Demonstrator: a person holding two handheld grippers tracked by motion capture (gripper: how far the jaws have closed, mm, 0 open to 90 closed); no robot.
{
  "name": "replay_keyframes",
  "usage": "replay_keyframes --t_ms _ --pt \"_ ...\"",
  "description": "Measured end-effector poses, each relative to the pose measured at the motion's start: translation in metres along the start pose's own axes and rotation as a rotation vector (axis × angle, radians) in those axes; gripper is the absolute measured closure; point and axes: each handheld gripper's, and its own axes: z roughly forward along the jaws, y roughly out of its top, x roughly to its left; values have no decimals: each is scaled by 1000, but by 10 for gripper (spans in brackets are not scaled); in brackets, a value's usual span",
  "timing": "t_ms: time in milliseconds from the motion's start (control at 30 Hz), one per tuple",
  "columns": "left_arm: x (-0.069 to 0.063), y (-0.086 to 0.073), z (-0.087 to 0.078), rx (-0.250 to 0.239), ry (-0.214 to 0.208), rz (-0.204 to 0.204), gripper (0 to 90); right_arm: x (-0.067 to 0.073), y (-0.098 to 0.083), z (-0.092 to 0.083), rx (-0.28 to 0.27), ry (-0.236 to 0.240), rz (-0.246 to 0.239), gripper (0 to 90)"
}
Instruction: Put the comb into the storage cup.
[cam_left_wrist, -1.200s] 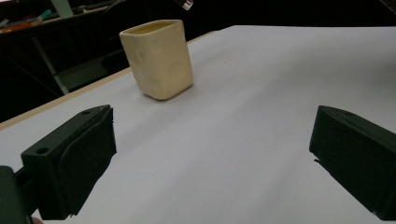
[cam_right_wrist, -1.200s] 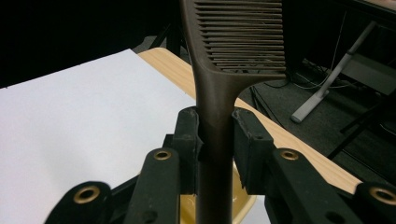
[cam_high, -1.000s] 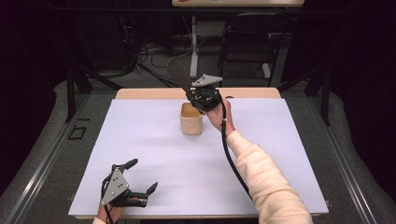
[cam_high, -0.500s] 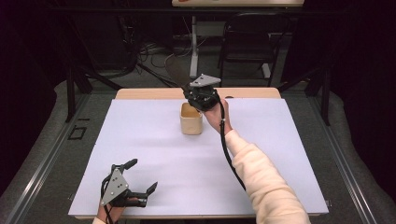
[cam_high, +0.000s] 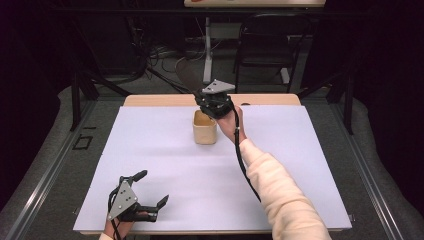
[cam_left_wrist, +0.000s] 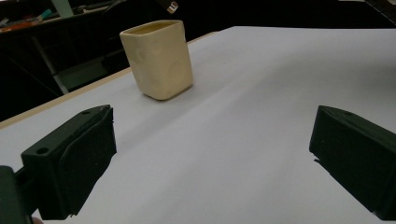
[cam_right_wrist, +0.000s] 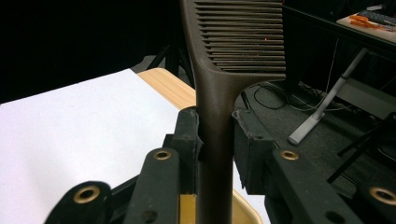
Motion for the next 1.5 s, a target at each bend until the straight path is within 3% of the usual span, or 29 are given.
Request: replay_keyframes --t_ms 1500 --pt "-1 0 -1 0 4 6 5 4 -11 19 -5 24 5 726"
